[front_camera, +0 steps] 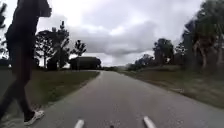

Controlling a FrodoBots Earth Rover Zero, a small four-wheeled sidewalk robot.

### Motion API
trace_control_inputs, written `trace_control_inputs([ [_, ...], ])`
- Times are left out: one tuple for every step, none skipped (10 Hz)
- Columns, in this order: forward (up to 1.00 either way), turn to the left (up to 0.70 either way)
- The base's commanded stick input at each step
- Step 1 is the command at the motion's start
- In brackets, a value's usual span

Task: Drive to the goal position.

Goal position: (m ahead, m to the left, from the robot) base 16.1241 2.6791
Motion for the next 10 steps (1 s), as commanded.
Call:
trace_control_inputs([
  [0.7, 0.0],
  [0.7, 0.0],
  [0.7, 0.0],
  [0.7, 0.0],
  [0.7, 0.0],
  [0.7, 0.0],
  [0.7, 0.0],
  [0.7, 0.0],
  [0.7, 0.0],
  [0.7, 0.0],
])
